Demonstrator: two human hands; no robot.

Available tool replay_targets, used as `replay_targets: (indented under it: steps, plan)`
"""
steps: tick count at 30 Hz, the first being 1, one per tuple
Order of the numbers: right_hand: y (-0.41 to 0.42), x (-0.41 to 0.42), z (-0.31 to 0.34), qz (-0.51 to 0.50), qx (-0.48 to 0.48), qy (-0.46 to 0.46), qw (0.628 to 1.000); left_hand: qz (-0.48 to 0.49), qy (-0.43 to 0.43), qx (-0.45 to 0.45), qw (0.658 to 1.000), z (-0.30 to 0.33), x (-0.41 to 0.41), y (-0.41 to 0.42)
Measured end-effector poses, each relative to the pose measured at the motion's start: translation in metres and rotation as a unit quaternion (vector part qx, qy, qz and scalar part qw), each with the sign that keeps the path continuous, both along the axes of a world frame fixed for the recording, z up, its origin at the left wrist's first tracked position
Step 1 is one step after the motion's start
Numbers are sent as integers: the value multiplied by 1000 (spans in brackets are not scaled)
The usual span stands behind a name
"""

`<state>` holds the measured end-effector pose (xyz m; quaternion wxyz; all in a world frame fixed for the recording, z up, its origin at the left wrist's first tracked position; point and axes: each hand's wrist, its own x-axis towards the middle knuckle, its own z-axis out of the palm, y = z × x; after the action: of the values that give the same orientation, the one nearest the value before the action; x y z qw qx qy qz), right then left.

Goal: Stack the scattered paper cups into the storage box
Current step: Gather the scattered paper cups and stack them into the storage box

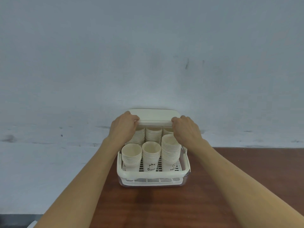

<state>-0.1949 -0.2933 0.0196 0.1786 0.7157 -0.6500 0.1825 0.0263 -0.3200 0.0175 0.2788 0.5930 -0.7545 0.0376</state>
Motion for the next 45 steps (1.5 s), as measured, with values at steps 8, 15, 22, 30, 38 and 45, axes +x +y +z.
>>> replay_targets:
  steps: [8, 15, 22, 30, 38, 45]
  plan:
    - [0, 1, -2, 4, 9, -27, 1000, -2, 21, -1, 1000, 0, 0, -2]
    - [6, -1, -5, 13, -12, -26, 1000, -13, -12, -5, 1000, 3, 0, 9]
    - [25, -3, -11, 23, -23, -37, 999, -22, -9, 13, 1000, 1, 3, 30]
    - [49, -3, -23, 33, -12, -31, 999, -36, -6, 28, 999, -9, 5, 53]
    - [69, -3, -43, 31, -4, -15, 999, -37, 1, 50, 998, -27, 6, 72]
    - [85, -1, -58, 33, 5, -12, 999, -45, -2, 47, 998, -48, 6, 82]
